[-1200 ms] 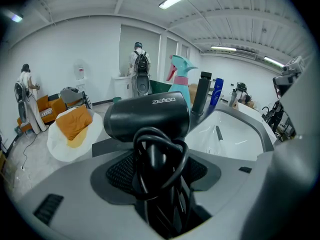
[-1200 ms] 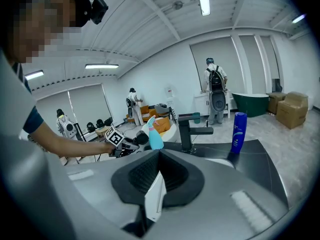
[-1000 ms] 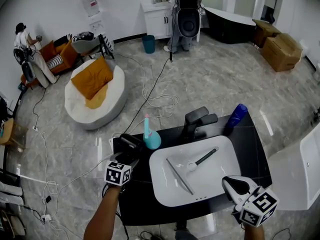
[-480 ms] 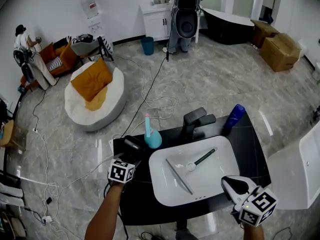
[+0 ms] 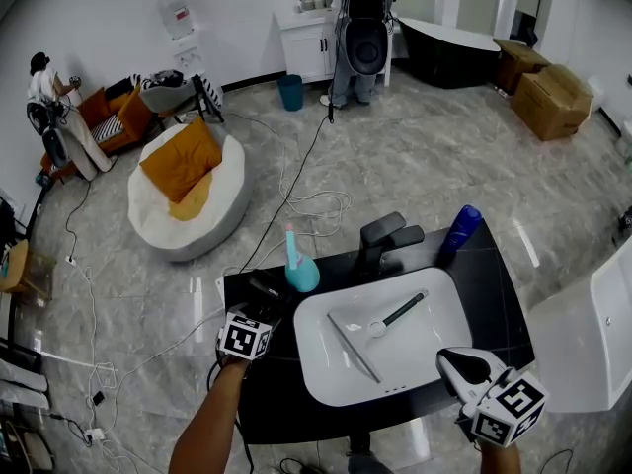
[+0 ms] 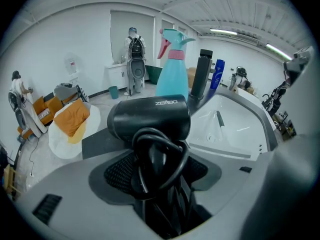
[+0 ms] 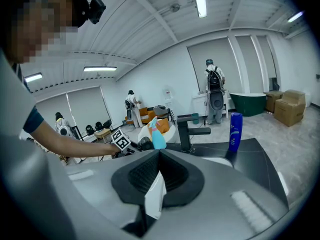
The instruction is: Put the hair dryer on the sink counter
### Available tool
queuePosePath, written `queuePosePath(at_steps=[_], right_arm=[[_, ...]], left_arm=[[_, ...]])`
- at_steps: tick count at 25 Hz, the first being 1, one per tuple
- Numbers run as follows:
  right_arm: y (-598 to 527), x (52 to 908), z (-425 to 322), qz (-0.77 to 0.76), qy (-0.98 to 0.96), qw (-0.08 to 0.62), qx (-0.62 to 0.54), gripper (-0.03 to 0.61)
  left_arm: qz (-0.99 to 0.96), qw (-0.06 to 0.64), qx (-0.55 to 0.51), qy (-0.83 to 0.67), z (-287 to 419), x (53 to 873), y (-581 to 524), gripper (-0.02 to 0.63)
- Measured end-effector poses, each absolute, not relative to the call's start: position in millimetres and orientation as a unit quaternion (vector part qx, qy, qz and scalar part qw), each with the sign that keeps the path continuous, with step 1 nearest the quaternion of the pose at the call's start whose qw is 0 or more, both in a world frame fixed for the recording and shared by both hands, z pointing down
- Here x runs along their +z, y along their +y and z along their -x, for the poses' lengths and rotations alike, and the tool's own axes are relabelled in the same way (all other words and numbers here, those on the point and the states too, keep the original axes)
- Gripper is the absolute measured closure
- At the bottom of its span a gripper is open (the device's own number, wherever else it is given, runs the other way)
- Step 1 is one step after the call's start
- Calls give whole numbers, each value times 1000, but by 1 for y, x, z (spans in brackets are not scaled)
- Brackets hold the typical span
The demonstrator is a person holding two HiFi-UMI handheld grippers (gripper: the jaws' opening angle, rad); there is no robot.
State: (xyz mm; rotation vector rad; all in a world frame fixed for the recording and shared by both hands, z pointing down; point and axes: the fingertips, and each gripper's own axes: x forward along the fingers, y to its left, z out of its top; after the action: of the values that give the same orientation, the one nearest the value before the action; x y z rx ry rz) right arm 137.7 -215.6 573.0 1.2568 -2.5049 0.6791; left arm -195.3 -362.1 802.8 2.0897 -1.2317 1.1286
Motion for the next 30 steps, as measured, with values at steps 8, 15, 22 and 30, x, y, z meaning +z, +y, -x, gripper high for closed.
queuePosePath(at_steps=[8,15,22,30], right_arm=[[-214,567,-136,-431,-863,126,232,568],[-210,571,-136,-428,-863,125,238,568],[-206,578,-134,-424,-863,120,246,568],[-203,584,-131,-421,-862,118,255,568]], left_arm=[[-754,216,427,-451,196,803,-361,327],[-755,209,427,-451,194,801,-359,327],[-759,204,427,-448,193,800,-356,327],[-763,194,428,-444,189,794,-354,305]])
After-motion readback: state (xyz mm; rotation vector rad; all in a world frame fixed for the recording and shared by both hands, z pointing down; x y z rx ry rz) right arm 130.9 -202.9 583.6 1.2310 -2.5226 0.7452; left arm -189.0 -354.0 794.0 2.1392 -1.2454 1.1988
